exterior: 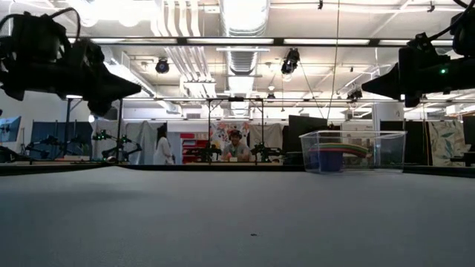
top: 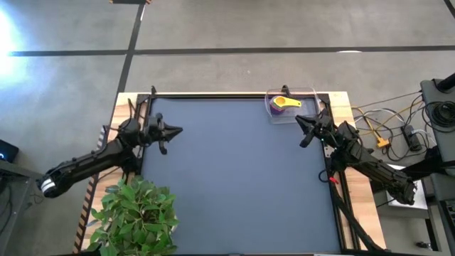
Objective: Nest measuring cups in basket
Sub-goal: Return to Home Position
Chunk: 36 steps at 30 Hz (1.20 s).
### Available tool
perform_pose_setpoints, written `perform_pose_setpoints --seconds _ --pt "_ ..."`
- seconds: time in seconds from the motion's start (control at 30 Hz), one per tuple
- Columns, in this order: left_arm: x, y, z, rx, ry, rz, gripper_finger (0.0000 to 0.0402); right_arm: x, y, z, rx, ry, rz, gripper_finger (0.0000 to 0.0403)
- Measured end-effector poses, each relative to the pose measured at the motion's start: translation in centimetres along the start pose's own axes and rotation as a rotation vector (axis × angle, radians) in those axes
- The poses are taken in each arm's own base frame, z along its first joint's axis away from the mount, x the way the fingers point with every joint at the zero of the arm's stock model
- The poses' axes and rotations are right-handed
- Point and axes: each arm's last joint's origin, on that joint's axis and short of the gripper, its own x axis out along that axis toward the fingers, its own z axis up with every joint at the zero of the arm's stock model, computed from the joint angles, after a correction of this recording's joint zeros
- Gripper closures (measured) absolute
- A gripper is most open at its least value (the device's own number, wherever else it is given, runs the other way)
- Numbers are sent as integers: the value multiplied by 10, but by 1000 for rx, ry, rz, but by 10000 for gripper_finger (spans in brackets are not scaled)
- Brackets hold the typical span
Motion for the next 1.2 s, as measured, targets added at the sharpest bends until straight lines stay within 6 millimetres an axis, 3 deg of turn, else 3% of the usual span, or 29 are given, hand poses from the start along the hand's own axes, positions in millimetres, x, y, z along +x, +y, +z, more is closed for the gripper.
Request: perform_pose_setpoints --seconds 0.4,0.73,1.2 --pt "-19 -15 11 16 -167 49 402 0 0 0 0 1 0 369" --pt "-21 -22 -1 50 -98 115 402 1 0 -1 0 7 1 369" --pt "-19 -41 -8 144 -57 -46 402 1 0 -2 0 18 0 369"
